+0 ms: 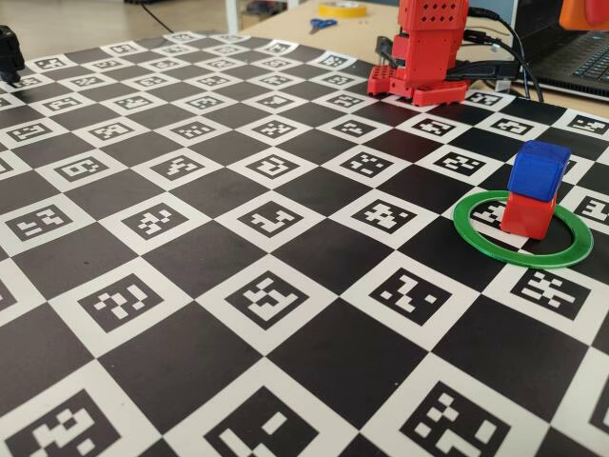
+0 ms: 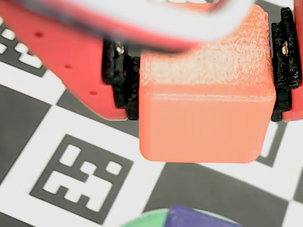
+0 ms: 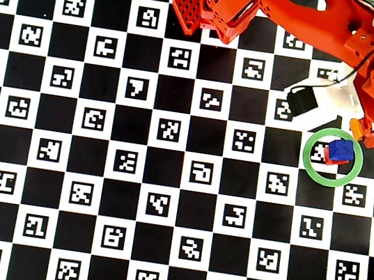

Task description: Grab the red cube then put it in the green circle then put the blue cube on top and finally the orange cube on top

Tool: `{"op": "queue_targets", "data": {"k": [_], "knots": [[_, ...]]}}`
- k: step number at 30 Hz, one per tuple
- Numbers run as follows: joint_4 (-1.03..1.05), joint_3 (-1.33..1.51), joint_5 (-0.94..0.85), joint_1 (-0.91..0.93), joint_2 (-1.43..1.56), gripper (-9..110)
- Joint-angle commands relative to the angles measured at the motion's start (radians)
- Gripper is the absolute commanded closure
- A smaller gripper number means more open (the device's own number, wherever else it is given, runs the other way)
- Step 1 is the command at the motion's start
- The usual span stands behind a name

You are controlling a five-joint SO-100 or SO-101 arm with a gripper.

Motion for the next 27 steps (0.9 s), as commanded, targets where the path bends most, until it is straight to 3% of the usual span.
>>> {"op": "queue_targets", "data": {"k": [1, 27], "knots": [[-0.032, -0.017, 0.028, 0.012, 0.006, 87], [-0.12, -0.005, 0.209, -0.011, -0.098, 87]]}}
